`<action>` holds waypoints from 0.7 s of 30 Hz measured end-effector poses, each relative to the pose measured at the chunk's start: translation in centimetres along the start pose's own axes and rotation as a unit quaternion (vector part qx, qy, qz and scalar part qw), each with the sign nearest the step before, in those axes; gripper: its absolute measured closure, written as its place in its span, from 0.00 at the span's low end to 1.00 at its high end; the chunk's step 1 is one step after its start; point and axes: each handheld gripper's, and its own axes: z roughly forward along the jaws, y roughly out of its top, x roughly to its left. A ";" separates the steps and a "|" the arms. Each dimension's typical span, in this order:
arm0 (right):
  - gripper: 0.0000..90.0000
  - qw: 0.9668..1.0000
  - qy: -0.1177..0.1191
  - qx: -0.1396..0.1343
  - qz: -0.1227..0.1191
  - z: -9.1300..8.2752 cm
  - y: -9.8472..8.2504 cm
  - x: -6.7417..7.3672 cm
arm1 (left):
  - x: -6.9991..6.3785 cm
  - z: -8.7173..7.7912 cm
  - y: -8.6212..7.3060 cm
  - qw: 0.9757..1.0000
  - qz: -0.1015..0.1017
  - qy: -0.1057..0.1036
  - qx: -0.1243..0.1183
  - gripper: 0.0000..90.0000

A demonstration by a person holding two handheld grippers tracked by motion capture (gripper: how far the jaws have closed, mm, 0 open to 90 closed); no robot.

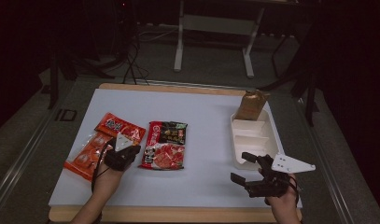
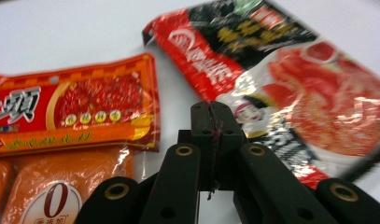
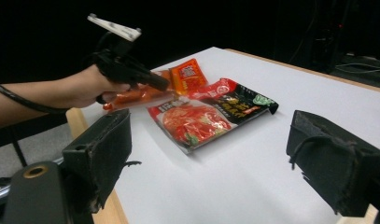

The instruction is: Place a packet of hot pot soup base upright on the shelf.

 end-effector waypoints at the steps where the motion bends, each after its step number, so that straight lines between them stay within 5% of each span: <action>1: 0.15 1.000 0.000 0.000 0.000 0.0 0.0 0.0 | 0.1 0.3 0.0 1.000 -0.001 0.003 0.007 1.00; 3: 0.15 1.000 0.000 0.001 -0.002 0.0 0.0 0.0 | 0.0 1.0 0.1 1.000 0.011 0.018 0.021 1.00; 9: 0.15 1.000 0.003 -0.001 0.003 -0.1 0.0 -0.1 | 0.1 3.0 -0.1 0.997 0.008 0.004 0.070 1.00; 14: 0.16 1.000 0.003 -0.001 0.004 -0.1 -0.1 -0.2 | -0.4 4.1 0.1 0.996 0.018 -0.011 0.081 1.00; 21: 0.16 1.000 0.006 0.003 0.007 0.0 -0.1 -0.1 | -0.9 4.4 0.6 0.996 0.031 -0.003 0.083 1.00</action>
